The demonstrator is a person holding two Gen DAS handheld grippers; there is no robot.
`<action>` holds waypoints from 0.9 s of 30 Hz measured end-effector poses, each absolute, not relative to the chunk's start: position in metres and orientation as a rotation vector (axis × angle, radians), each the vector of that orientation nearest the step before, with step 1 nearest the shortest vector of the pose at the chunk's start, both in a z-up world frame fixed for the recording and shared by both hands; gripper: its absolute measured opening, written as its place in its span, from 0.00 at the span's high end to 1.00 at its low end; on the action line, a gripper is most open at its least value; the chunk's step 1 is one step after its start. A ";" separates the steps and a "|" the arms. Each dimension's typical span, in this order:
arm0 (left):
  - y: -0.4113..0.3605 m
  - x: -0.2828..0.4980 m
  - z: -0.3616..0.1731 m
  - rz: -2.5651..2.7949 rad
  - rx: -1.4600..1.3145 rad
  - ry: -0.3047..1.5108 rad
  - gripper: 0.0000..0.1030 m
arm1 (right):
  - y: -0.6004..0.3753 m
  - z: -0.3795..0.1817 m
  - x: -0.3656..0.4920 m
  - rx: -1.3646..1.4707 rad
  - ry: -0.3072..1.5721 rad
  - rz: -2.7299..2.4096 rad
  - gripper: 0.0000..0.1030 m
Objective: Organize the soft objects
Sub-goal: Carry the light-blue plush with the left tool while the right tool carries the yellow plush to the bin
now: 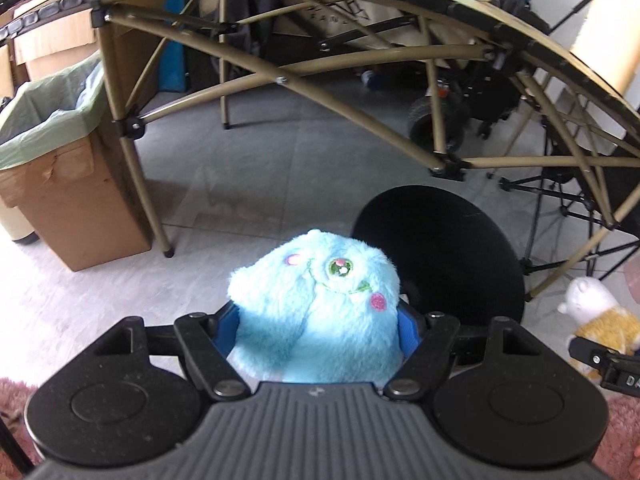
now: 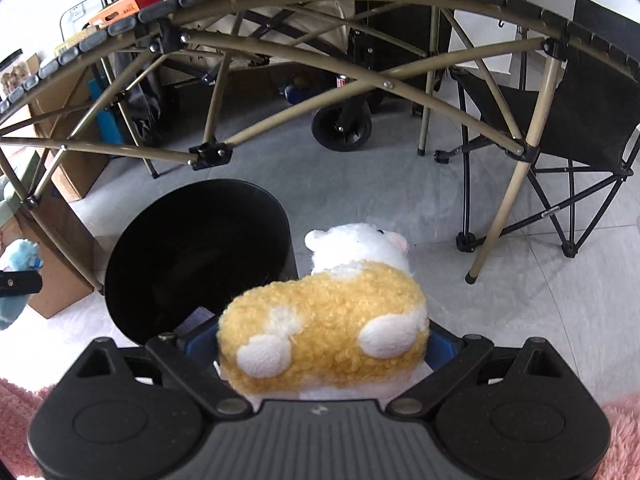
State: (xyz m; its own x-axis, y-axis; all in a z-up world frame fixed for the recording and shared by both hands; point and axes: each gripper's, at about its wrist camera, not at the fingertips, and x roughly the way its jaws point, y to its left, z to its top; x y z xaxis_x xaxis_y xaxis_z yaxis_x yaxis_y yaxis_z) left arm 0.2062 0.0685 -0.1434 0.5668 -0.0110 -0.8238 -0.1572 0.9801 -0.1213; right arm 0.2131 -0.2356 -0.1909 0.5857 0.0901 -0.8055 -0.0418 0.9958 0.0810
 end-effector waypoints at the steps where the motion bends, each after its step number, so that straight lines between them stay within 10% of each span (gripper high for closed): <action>1: 0.069 0.207 -0.144 0.092 -0.188 0.967 0.28 | -0.235 -0.191 0.213 0.053 0.942 0.078 0.05; 27: 0.099 0.210 -0.161 0.214 -0.186 0.982 0.28 | -0.144 -0.192 0.273 -0.044 0.919 0.250 0.05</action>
